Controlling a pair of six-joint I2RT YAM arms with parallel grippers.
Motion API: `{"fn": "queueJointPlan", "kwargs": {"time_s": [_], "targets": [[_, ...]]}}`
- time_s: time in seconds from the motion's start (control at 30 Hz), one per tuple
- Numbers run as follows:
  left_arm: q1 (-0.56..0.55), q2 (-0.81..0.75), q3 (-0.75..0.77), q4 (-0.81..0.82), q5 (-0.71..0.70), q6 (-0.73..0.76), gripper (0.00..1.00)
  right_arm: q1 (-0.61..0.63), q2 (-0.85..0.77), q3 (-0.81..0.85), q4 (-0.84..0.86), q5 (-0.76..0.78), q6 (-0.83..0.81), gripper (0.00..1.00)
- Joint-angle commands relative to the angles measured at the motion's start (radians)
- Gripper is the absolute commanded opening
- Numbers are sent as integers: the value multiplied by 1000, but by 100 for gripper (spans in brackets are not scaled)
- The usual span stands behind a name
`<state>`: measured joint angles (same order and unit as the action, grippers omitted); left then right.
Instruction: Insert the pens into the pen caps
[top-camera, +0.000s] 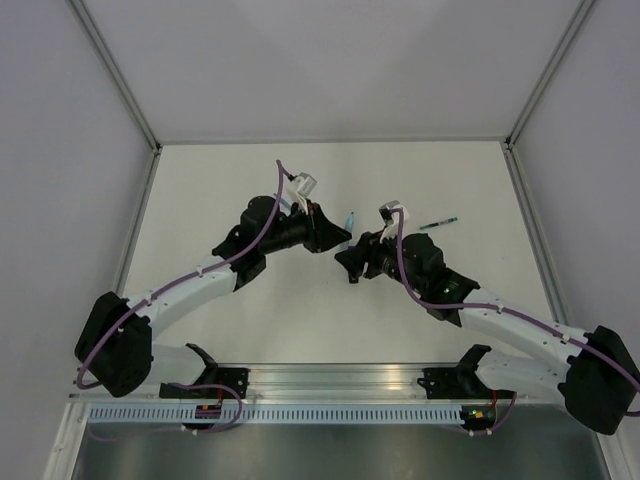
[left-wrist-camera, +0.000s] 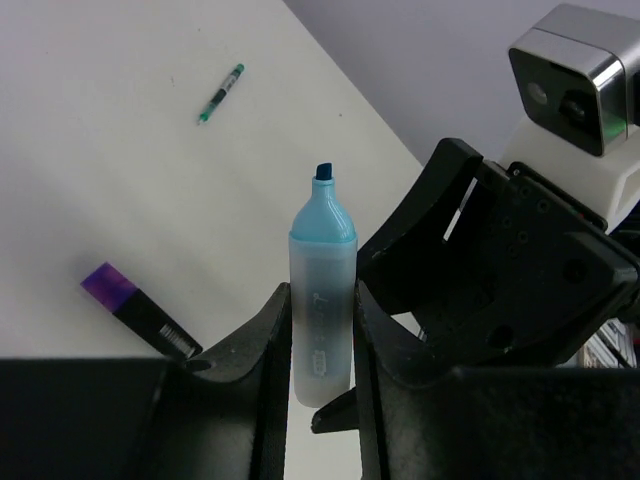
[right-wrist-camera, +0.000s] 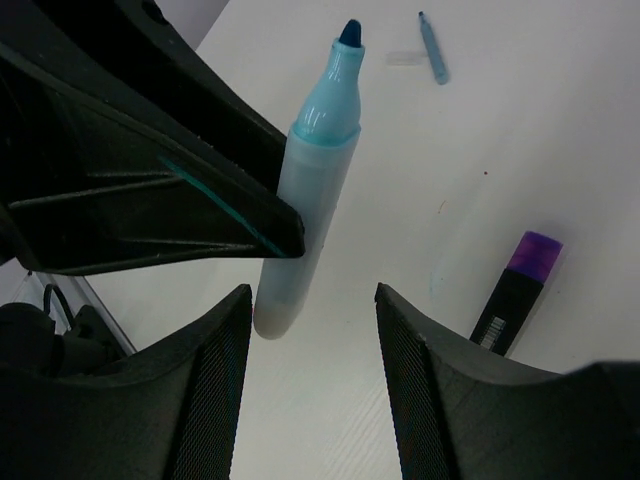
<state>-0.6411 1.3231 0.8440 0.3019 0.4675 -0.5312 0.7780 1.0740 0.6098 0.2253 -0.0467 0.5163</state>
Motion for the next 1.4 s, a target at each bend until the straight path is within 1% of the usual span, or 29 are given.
{"fn": "queueJointPlan", "kwargs": {"time_s": [0.0, 0.07, 0.2, 0.3, 0.33, 0.47, 0.57, 0.6, 0.67, 0.7, 0.73, 0.8, 0.87, 0.9, 0.93, 0.97, 1.0, 1.03, 1.07, 1.1, 1.13, 1.17, 1.2, 1.23, 1.27, 1.3, 1.37], "targets": [[-52, -15, -5, 98, -186, -82, 2, 13, -42, -2, 28, 126, -16, 59], [-66, -9, -5, 101, -219, -90, 2, 18, -58, -8, 22, 168, -15, 59], [-97, 5, -22, 135, -240, -127, 2, 23, -69, -10, 0, 251, -19, 58], [-127, 8, -28, 155, -274, -142, 2, 23, -59, -7, -4, 263, -19, 54], [-135, 10, -28, 163, -274, -145, 2, 24, -48, -5, -4, 260, -21, 51], [-157, 27, -16, 180, -274, -167, 2, 27, -34, 1, 3, 254, -29, 46], [-169, 36, -13, 183, -277, -176, 2, 29, -40, -7, 14, 255, -32, 36], [-173, 37, -22, 196, -273, -184, 2, 29, -45, -10, 17, 258, -32, 27], [-177, 37, -29, 207, -267, -190, 2, 29, -51, -13, 19, 261, -33, 18], [-177, 34, -31, 209, -264, -190, 2, 30, -52, -13, 19, 261, -33, 9], [-177, 33, -33, 213, -260, -188, 2, 30, -54, -13, 19, 261, -33, 4], [-177, 28, -36, 233, -247, -165, 2, 29, -55, -10, 8, 261, -32, 0], [-173, 15, -25, 212, -248, -162, 4, 29, -62, -7, -4, 278, -25, 0], [-170, 8, 4, 176, -280, -171, 16, 30, -65, -7, -9, 284, -22, 0], [-169, 5, 22, 89, -299, -177, 23, 29, -71, -8, -14, 294, -19, 0], [-167, -2, 42, 42, -311, -190, 32, 29, -74, -7, -26, 320, -12, 0], [-161, -2, 78, -25, -303, -197, 45, 27, -77, -5, -36, 335, -10, 0], [-158, 1, 96, -26, -290, -197, 52, 27, -78, -5, -44, 349, -9, 0], [-154, 2, 115, -99, -285, -199, 58, 27, -80, -2, -58, 376, -7, 0], [-152, -1, 139, -134, -315, -200, 62, 27, -80, -1, -67, 389, -2, 0], [-150, -7, 145, -162, -341, -191, 69, 27, -80, 1, -75, 399, -1, 0], [-150, -28, 148, -211, -427, -187, 77, 27, -79, 5, -83, 403, -1, 0], [-150, -45, 141, -234, -484, -184, 91, 26, -82, 7, -89, 409, 2, 0], [-150, -62, 135, -256, -559, -188, 98, 26, -82, 7, -93, 410, 5, 0], [-137, -82, 124, -298, -669, -203, 100, 24, -85, 5, -95, 413, 5, 0], [-120, -113, 122, -349, -702, -243, 100, 24, -91, 7, -96, 421, 5, 0], [-66, -142, 124, -427, -708, -298, 100, 21, -98, 5, -106, 435, 10, 0]]}}
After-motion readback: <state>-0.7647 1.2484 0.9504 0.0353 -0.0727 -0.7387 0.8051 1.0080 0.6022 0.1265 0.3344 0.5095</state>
